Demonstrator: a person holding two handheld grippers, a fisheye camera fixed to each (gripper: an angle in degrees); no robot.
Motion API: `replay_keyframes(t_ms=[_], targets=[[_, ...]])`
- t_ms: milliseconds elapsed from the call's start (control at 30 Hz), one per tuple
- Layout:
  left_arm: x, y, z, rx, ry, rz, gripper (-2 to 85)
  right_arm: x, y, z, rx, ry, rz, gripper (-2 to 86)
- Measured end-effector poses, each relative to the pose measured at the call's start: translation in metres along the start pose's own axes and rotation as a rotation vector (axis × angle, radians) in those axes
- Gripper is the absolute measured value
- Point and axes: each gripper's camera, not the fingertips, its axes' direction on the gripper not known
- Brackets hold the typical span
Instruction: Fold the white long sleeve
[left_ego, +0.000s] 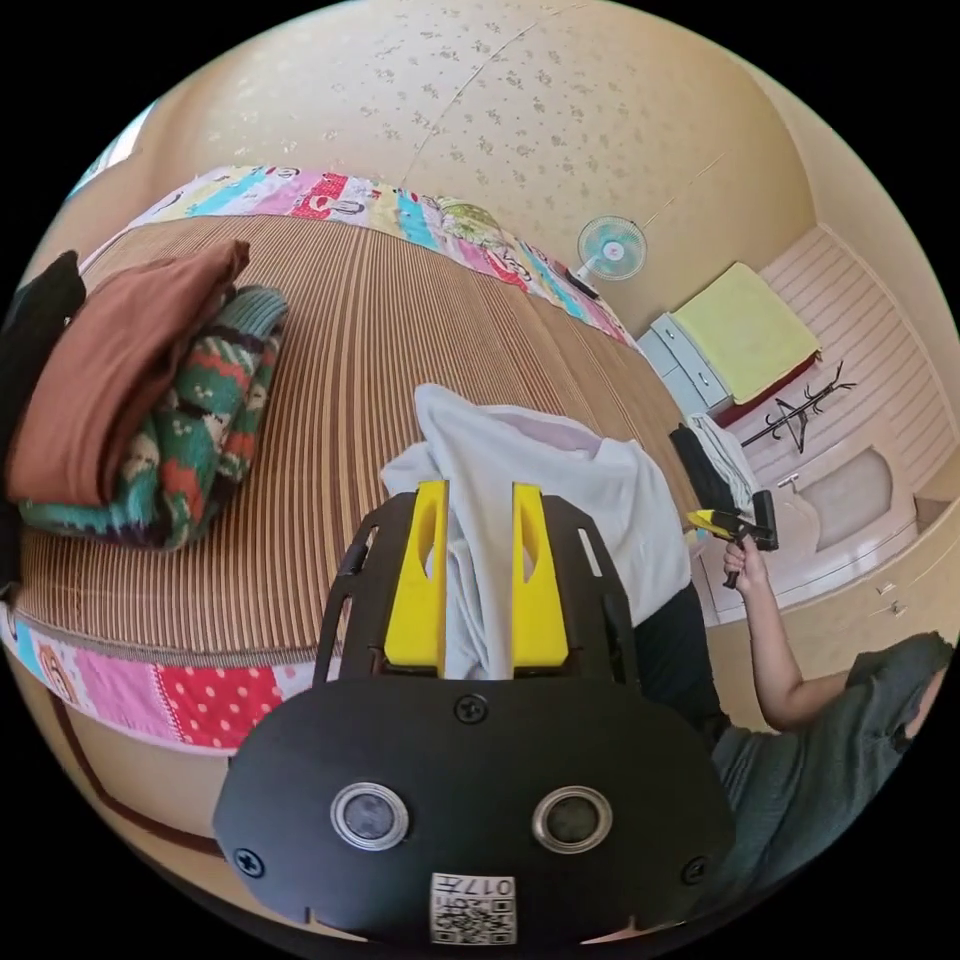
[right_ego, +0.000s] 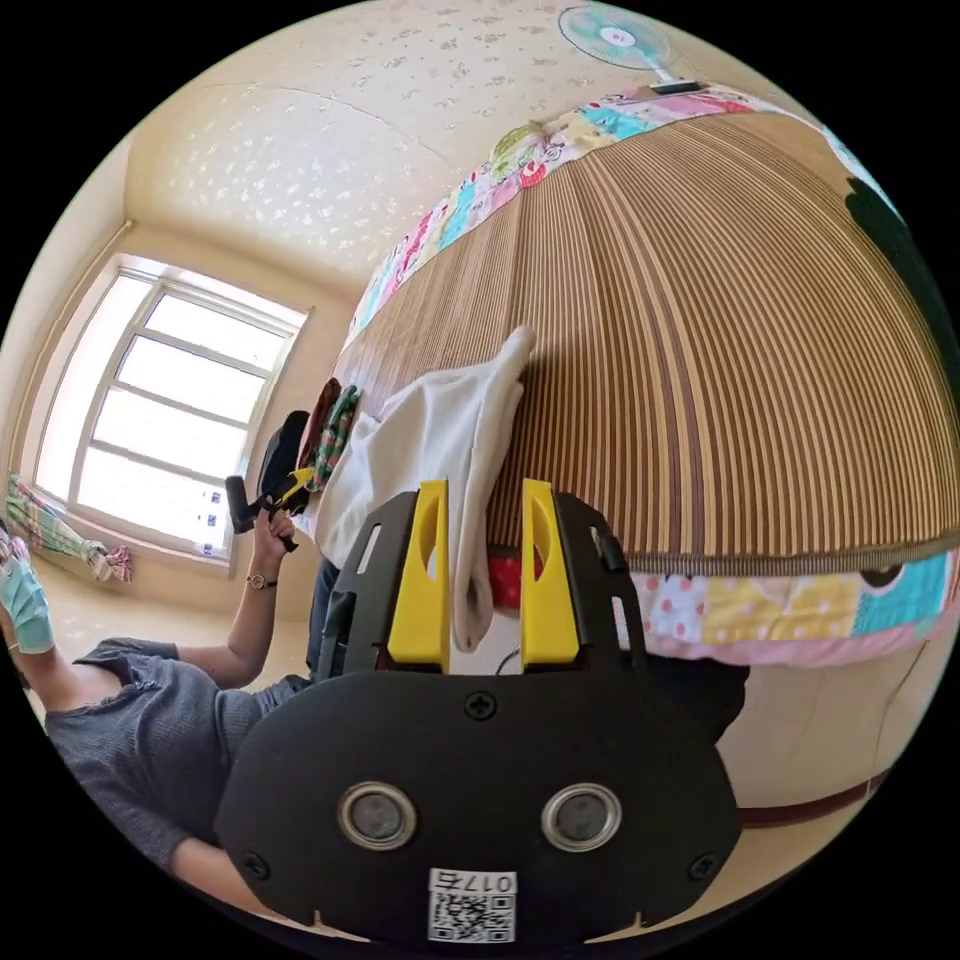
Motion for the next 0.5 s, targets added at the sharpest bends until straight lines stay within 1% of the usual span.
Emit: replay_keyframes(t_ms=[67, 167, 200, 267, 333, 400, 433, 500], targets=[[-0.004, -0.024, 0.017, 0.003, -0.036, -0.027, 10.0, -0.007, -0.03, 0.018, -0.022, 0.065, 0.007, 11.6], [-0.018, -0.052, 0.051, -0.064, -0.11, -0.092, 10.3, -0.007, -0.059, 0.044, -0.049, 0.132, 0.034, 12.9], [-0.025, -0.055, 0.062, -0.071, -0.11, -0.13, 10.9, -0.007, -0.062, 0.048, -0.054, 0.136, 0.034, 13.2], [-0.029, -0.055, 0.073, -0.085, -0.069, -0.144, 11.5, -0.011, -0.071, 0.063, -0.069, 0.136, 0.015, 13.7], [-0.031, -0.052, 0.082, -0.135, -0.097, -0.143, 11.5, -0.016, -0.071, 0.069, -0.076, 0.159, -0.018, 13.3], [-0.03, -0.047, 0.082, -0.159, -0.05, -0.108, 9.5, -0.022, -0.068, 0.073, -0.1, 0.204, -0.056, 11.6], [-0.028, -0.042, 0.077, -0.16, -0.032, -0.086, 7.4, -0.026, -0.064, 0.071, -0.105, 0.23, -0.082, 9.3], [-0.025, -0.034, 0.058, -0.122, 0.012, -0.036, 5.4, -0.031, -0.053, 0.058, -0.061, 0.224, -0.117, 6.1]])
